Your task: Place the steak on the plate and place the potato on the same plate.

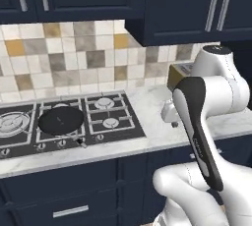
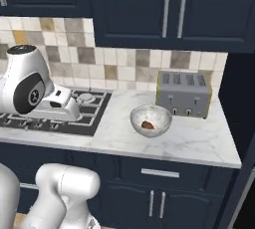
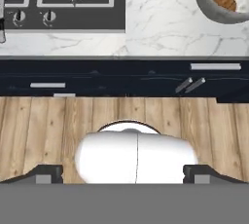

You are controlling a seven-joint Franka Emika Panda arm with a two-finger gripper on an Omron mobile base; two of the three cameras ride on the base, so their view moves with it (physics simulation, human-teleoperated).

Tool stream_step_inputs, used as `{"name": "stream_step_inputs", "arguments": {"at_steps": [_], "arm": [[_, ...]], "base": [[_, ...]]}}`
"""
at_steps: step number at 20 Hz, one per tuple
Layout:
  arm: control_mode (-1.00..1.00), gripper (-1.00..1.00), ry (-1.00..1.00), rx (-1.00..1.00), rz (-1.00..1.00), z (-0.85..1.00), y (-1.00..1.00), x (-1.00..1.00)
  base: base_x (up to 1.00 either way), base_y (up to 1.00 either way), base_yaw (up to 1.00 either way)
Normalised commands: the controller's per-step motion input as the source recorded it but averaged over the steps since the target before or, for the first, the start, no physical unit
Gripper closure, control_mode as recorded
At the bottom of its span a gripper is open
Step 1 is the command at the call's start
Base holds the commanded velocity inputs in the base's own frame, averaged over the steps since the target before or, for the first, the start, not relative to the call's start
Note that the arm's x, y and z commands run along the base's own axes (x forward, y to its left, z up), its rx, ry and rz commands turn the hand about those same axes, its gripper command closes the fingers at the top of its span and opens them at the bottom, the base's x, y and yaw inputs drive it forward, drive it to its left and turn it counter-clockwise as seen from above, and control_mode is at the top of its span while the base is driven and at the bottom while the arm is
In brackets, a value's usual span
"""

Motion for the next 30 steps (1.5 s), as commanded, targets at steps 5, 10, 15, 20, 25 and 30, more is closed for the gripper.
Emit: {"name": "stream_step_inputs", "arguments": {"at_steps": [5, 10, 15, 20, 25, 30], "arm": [[1.00, -1.00, 0.00, 0.00, 0.00, 0.00, 0.00, 0.00], [1.00, -1.00, 0.00, 0.00, 0.00, 0.00, 0.00, 0.00], [1.00, -1.00, 0.00, 0.00, 0.00, 0.00, 0.00, 0.00], [1.00, -1.00, 0.00, 0.00, 0.00, 0.00, 0.00, 0.00], [1.00, -1.00, 0.00, 0.00, 0.00, 0.00, 0.00, 0.00], [-1.00, -1.00, 0.00, 0.00, 0.02, -0.16, 0.28, 0.17]], "base": [[0.06, -1.00, 0.00], [0.38, -0.88, 0.00], [0.69, -0.25, 0.00], [0.47, 0.02, 0.00], [0.19, 0.12, 0.00], [0.06, 0.13, 0.00]]}}
